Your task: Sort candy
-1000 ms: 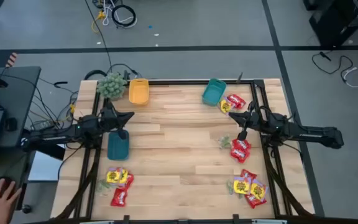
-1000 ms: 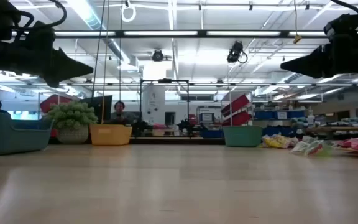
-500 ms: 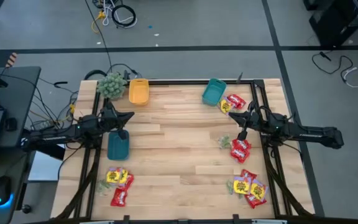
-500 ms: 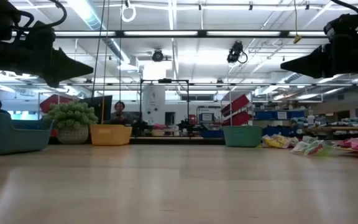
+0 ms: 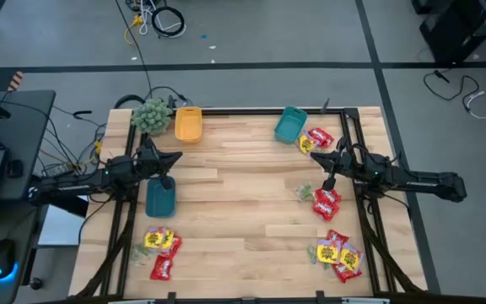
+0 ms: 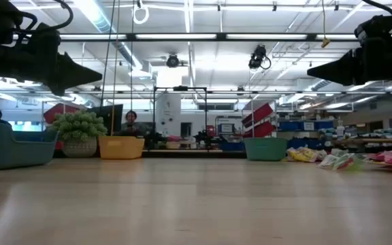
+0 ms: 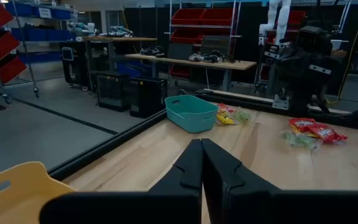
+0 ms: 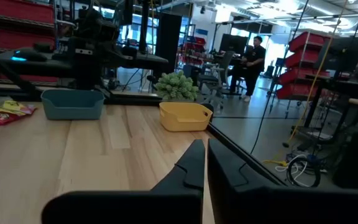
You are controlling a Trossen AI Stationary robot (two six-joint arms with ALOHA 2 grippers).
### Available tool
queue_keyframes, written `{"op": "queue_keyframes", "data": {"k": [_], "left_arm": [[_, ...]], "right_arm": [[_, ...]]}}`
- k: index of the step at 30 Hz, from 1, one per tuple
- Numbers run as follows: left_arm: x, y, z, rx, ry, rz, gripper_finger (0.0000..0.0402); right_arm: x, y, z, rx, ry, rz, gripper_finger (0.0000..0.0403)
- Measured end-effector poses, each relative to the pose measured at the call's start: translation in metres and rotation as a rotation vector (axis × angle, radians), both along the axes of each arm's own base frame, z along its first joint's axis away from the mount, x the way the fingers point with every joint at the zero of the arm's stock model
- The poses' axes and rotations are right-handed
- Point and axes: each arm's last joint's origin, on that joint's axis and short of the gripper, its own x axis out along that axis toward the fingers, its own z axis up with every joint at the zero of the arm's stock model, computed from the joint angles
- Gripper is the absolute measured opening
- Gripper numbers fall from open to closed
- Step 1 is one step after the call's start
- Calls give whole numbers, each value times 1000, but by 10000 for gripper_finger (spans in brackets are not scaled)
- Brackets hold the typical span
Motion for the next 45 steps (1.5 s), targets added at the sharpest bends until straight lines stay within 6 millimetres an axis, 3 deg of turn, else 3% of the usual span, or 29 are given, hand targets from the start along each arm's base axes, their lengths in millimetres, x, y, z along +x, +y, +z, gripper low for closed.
{"op": "queue_keyframes", "data": {"k": [20,34,40,45], "left_arm": [[0,0,0,0,-2,0,4],[-1,0,13,-28,-157,-16,4],[2,-10,22,-48,-145,-350,4],[6,-13,36,-70,-104,-415,4]], "right_arm": [[0,0,0,0,0,0,7],[0,0,0,0,0,0,8],[0,0,0,0,0,0,6],[0,0,0,0,-1,0,5]]}}
